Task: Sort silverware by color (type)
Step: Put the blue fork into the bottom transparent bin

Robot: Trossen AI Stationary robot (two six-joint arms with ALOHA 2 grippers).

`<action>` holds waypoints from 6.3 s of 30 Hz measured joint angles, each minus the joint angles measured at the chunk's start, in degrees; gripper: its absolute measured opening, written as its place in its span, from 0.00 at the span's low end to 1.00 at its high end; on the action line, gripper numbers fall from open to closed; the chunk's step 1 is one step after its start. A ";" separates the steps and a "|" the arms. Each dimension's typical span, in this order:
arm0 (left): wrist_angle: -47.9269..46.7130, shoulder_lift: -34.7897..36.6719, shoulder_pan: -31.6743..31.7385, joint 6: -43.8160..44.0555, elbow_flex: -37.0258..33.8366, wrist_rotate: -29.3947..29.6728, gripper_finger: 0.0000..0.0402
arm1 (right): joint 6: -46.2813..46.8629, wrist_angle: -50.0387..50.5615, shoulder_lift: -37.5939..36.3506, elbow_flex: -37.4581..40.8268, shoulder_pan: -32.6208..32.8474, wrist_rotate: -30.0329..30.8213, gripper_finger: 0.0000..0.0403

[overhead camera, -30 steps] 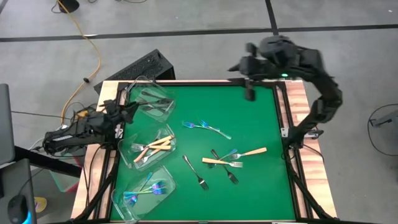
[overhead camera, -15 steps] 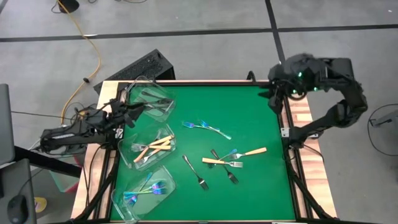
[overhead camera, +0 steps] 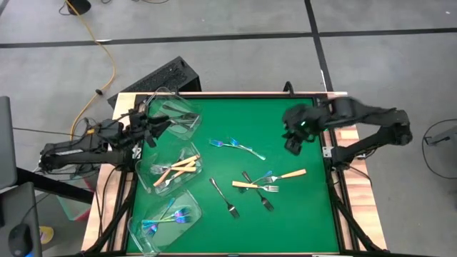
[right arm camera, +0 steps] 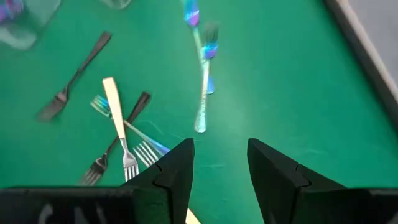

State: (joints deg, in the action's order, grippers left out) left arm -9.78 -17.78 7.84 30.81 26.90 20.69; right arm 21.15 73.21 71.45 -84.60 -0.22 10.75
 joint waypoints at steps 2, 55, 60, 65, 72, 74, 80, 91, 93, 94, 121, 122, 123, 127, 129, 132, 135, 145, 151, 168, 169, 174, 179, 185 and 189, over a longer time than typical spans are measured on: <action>-0.65 -0.08 0.01 -0.11 1.30 -0.38 0.43 | 0.00 -3.93 0.33 4.27 1.37 -0.12 0.42; -13.88 -1.36 0.02 -3.63 6.40 3.74 0.43 | -16.09 -47.55 34.76 15.38 -12.96 -11.32 0.42; -13.89 -1.36 0.02 -3.59 6.40 3.76 0.43 | -15.28 -48.58 34.76 15.36 -15.19 -12.38 0.42; -13.90 -1.36 0.02 -3.57 6.37 4.12 0.43 | -15.68 -48.48 34.76 15.36 -14.65 -12.96 0.42; -13.91 -1.36 0.02 -3.51 6.37 4.18 0.43 | -18.44 -48.43 34.76 15.39 -13.24 -12.35 0.42; -13.92 -1.36 0.02 -3.37 6.37 4.18 0.43 | -18.53 -48.43 34.76 15.39 -13.54 -12.27 0.42; -13.92 -1.36 0.00 -3.19 6.37 4.18 0.43 | -19.51 -49.24 35.82 15.39 -14.17 -12.06 0.42; -14.49 -1.34 0.00 -3.22 6.37 4.54 0.43 | -18.14 -48.76 38.65 15.21 -13.92 -11.94 0.42; -15.14 -1.34 0.02 -3.19 6.37 4.77 0.43 | -17.93 -48.47 38.55 15.23 -14.26 -11.94 0.42; -15.28 -1.34 0.02 -3.19 6.37 5.00 0.43 | -17.57 -48.29 38.52 15.22 -14.43 -11.80 0.42; -15.22 -1.34 0.00 -3.17 6.36 5.66 0.43 | 7.17 -41.78 38.48 12.54 -16.80 -7.68 0.42; -15.21 -1.34 0.02 -3.17 6.35 5.66 0.43 | 8.34 -40.93 38.48 12.54 -16.82 -7.66 0.42; -15.23 -1.34 0.00 -3.17 6.35 5.66 0.43 | 9.03 -40.34 38.48 12.54 -16.81 -7.65 0.42; -15.21 -1.34 0.00 -3.17 6.35 6.23 0.43 | 9.31 -40.21 38.46 12.54 -16.67 -7.70 0.42; -15.21 -1.34 0.02 -3.02 6.35 6.58 0.43 | 9.32 -40.32 38.47 12.63 -16.67 -7.70 0.42; -15.21 -1.34 0.00 -2.88 6.37 6.58 0.43 | 9.48 -41.45 38.47 13.85 -16.69 -7.70 0.42; -15.21 -1.34 0.01 -2.71 6.36 6.58 0.43 | 10.64 -42.60 38.45 15.34 -16.72 -7.68 0.42; -15.21 -1.34 0.01 -2.63 6.37 6.89 0.43 | 10.80 -42.53 38.35 15.82 -16.73 -7.57 0.36; -15.21 -1.34 0.01 -2.58 6.35 6.97 0.43 | 10.95 -42.20 38.35 15.87 -16.76 -7.20 0.21; -15.23 -1.34 0.01 -2.67 6.36 6.97 0.43 | 11.91 -42.62 38.32 15.87 -16.67 -6.30 0.03; -15.22 -1.34 0.01 -2.67 6.35 6.96 0.43 | 12.00 -42.72 38.32 15.87 -16.67 -6.30 0.03; -15.23 -1.34 0.02 -3.08 6.35 6.95 0.43 | 12.63 -42.72 38.73 13.80 -16.68 -6.58 0.03; -15.23 -1.34 0.00 -3.19 6.35 6.95 0.43 | 12.63 -42.92 38.72 10.64 -16.52 -6.56 0.03; -15.23 -1.34 0.02 -4.79 6.35 7.77 0.43 | 13.35 -43.14 38.63 6.99 -16.52 -6.52 0.03; -15.23 -1.34 0.02 -4.85 6.35 8.84 0.43 | 13.35 -43.29 38.63 4.35 -16.29 -6.39 0.03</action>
State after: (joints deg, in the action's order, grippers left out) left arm -25.01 -19.11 7.86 25.97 33.26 29.52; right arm 34.50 29.92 110.08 -80.24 -16.51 4.36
